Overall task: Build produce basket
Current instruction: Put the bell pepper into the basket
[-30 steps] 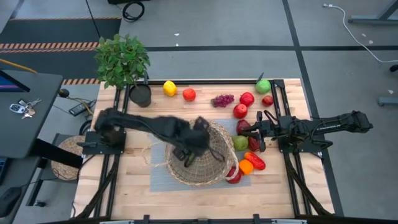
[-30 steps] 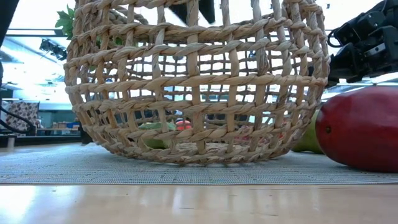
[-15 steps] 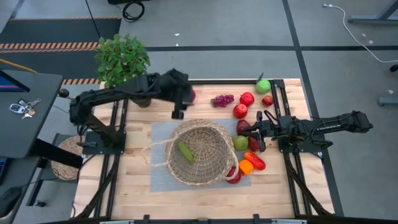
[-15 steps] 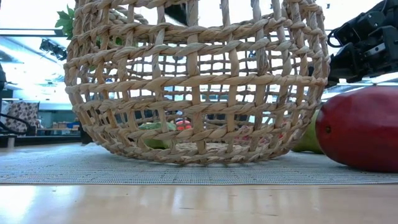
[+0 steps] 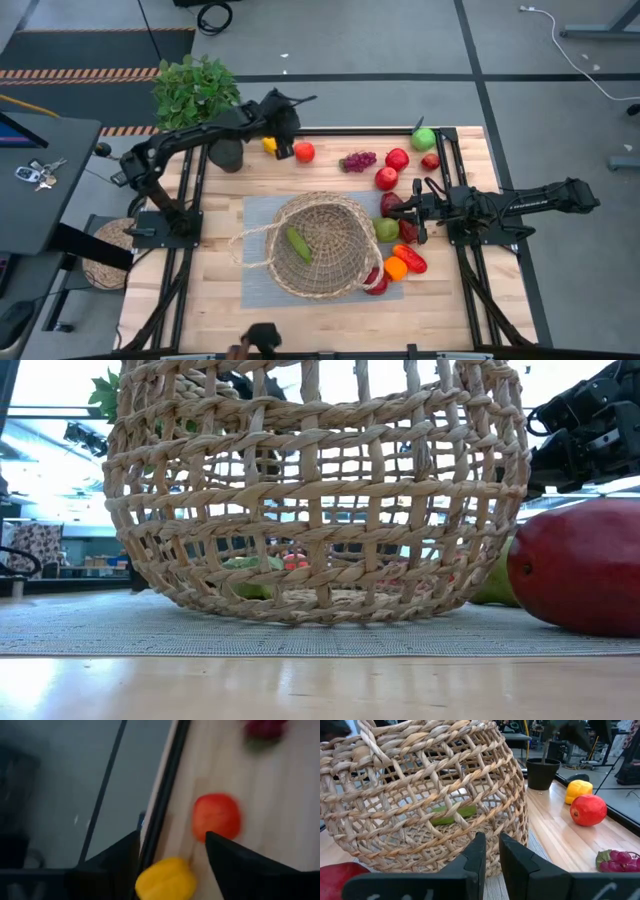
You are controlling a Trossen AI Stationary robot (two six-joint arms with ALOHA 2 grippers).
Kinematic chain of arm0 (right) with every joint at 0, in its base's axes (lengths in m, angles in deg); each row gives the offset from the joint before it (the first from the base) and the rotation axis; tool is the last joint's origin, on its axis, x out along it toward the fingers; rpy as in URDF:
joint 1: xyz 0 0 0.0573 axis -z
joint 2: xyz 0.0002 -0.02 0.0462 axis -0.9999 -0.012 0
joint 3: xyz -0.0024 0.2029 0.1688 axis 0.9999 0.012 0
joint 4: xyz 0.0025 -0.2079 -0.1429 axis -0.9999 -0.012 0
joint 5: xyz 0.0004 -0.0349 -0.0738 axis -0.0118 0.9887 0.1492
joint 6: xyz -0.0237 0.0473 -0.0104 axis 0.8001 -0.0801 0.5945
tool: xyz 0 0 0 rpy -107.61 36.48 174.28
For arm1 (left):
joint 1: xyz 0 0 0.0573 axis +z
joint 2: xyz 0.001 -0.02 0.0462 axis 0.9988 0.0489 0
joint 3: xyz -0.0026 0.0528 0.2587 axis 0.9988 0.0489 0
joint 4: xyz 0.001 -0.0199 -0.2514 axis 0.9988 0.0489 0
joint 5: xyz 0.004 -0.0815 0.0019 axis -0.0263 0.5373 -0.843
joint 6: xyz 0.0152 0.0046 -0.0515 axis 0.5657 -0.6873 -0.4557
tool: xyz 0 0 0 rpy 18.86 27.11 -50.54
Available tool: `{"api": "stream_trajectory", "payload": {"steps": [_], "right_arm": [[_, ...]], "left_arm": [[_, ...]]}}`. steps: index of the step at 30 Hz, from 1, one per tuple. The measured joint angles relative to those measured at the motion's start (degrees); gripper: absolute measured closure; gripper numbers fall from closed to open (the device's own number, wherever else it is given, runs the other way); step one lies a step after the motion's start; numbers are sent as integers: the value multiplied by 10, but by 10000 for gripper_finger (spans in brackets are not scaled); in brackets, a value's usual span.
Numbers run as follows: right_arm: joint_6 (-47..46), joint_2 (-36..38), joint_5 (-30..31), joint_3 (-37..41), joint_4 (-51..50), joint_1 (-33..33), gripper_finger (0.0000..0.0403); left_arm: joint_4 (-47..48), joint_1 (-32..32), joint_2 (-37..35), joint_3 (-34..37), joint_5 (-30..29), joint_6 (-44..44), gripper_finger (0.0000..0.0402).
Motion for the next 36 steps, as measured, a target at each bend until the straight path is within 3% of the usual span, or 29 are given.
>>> {"api": "stream_trajectory", "payload": {"steps": [6,10,22,36], "right_arm": [[0,0,0,0,1,0,342],[0,0,0,0,1,0,342],[0,0,0,0,1,0,342],[0,0,0,0,1,0,342]], "left_arm": [[14,5,52,0,-52,-18,69],[26,7,81,0,-65,-27,36],[58,58,144,0,-67,-91,31],[66,70,152,4,-84,-59,34]]}}
